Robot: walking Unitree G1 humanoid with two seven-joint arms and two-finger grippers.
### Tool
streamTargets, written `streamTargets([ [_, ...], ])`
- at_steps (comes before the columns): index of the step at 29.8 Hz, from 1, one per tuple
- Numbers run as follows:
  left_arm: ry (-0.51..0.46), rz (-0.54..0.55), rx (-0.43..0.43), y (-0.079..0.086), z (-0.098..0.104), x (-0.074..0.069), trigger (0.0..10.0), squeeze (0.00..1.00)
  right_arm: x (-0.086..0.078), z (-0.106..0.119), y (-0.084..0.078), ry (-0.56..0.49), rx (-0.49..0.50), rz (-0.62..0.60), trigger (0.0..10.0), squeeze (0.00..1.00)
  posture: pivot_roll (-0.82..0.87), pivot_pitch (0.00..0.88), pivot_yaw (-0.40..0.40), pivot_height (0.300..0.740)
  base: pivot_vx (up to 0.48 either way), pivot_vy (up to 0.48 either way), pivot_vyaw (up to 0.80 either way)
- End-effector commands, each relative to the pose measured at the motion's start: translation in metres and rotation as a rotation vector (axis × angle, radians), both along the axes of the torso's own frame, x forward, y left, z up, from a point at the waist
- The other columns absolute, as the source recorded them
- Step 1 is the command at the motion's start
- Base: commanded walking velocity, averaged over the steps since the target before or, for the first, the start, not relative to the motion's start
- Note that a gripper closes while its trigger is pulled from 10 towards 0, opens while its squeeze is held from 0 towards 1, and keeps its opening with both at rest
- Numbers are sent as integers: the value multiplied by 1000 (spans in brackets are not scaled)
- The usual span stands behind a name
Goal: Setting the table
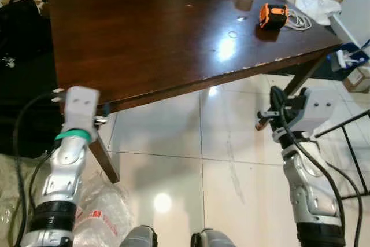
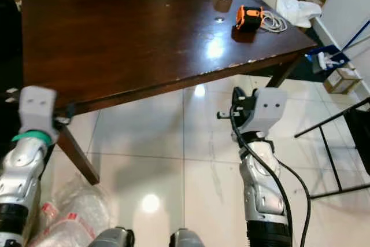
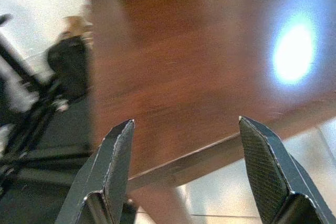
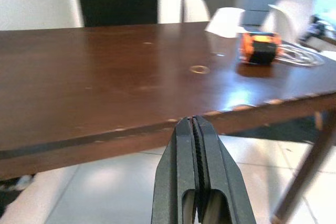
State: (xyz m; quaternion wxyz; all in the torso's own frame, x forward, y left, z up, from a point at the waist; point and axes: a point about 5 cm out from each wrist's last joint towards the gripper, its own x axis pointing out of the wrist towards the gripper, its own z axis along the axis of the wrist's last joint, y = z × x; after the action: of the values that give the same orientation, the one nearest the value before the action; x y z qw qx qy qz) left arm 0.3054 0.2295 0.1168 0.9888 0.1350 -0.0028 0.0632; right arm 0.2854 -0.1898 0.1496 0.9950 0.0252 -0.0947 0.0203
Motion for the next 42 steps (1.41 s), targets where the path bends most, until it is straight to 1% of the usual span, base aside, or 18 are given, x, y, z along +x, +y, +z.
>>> streamTargets([
  [1,-21,-11,1,-7,3,0,10000,0,1,-3,2,15,1,14,10000,0,112,0,-64,740,0,0,0],
  [2,-41,3,-3,-6,6,-1,10000,0,3,-2,0,15,-4,13,10000,0,117,0,-68,740,0,0,0],
  [5,-47,4,-4,-5,7,-2,10000,0,4,-2,-3,13,-7,8,10000,0,120,0,-68,740,0,0,0],
  [9,-90,-66,-29,-25,21,6,10000,0,4,-1,-7,12,-13,-10,10000,0,114,0,-63,740,0,0,0],
  [10,-90,-66,-29,-25,21,6,10000,0,4,-1,-7,12,-13,-10,10000,0,114,0,-63,740,0,0,0],
  [11,-98,-80,-35,-29,24,7,10000,0,4,-1,-8,9,-12,-13,10000,0,111,0,-60,740,0,0,0],
  [13,-98,-80,-35,-29,24,7,10000,0,4,-1,-8,9,-12,-13,10000,0,111,0,-60,740,0,0,0],
  [14,-103,-114,-47,-35,29,9,10000,0,3,0,-9,4,-13,-22,10000,0,102,0,-54,740,0,0,0],
  [16,-103,-124,-51,-37,31,9,10000,0,3,1,-9,2,-14,-24,10000,0,102,0,-54,740,0,0,0],
  [18,-101,-143,-56,-39,32,9,10000,0,1,1,-11,-2,-35,-28,10000,0,99,0,-52,740,0,0,0],
  [26,-92,-141,-58,-42,32,11,10000,0,-2,2,-17,-6,-36,-57,10000,0,87,0,-50,740,0,0,0],
  [35,-85,-151,-69,-46,33,13,10000,0,-1,1,-11,-8,-25,-43,10000,0,88,0,-54,740,0,0,0],
  [42,-82,-160,-70,-50,33,13,10000,0,-1,0,-10,-1,-21,-40,10000,0,89,0,-54,740,0,0,0],
])
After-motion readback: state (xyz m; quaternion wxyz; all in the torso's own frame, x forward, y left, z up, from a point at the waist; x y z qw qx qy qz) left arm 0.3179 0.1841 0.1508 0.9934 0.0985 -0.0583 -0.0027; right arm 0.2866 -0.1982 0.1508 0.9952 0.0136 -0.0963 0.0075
